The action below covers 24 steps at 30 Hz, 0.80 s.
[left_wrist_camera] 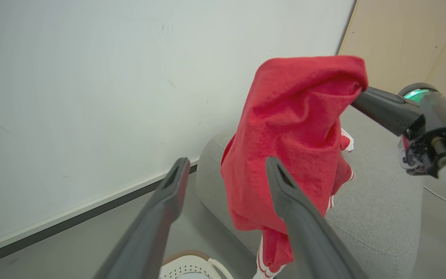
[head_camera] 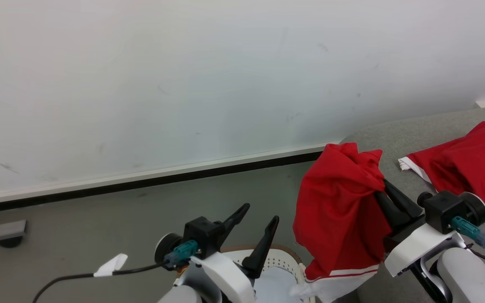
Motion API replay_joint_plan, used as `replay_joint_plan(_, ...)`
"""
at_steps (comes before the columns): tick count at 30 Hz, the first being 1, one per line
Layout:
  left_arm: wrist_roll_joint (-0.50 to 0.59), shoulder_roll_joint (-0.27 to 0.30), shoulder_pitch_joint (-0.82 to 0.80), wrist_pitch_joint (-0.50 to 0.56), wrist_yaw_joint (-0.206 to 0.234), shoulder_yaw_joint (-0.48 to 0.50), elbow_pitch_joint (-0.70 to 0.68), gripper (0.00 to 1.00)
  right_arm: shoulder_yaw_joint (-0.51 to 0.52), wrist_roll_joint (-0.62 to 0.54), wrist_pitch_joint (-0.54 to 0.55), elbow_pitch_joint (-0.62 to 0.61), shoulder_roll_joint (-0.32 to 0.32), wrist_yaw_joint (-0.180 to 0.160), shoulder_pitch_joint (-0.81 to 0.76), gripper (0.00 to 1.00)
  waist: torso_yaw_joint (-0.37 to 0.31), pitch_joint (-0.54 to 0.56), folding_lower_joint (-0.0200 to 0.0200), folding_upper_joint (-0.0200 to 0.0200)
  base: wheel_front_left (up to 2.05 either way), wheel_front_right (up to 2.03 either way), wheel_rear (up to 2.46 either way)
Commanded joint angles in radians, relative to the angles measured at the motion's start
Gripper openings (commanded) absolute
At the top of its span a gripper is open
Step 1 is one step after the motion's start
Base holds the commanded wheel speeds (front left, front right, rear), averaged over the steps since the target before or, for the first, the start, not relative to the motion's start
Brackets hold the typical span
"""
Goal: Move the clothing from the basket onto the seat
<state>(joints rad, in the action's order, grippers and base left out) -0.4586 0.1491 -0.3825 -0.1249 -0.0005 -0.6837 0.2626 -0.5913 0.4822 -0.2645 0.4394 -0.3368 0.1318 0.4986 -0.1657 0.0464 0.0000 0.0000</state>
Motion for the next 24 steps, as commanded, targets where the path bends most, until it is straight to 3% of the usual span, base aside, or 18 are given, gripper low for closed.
replay_joint_plan(1, -0.005, 0.002, 0.01, -0.005, -0.003, 0.0, 0.004, 1.0, 0.007, -0.01, 0.0, -0.005, -0.005, -0.002, -0.01, 0.0, -0.005, 0.0, 0.0, 0.0, 0.0, 0.0, 0.0)
replay_joint_plan(24, -0.028, -0.025, 0.016, -0.003, -0.013, -0.048, -0.053, 1.0, 0.103, -0.019, 0.0, -0.044, -0.06, -0.002, -0.032, 0.0, -0.208, -0.03, 0.0, 0.0, 0.0, 0.0, 0.0)
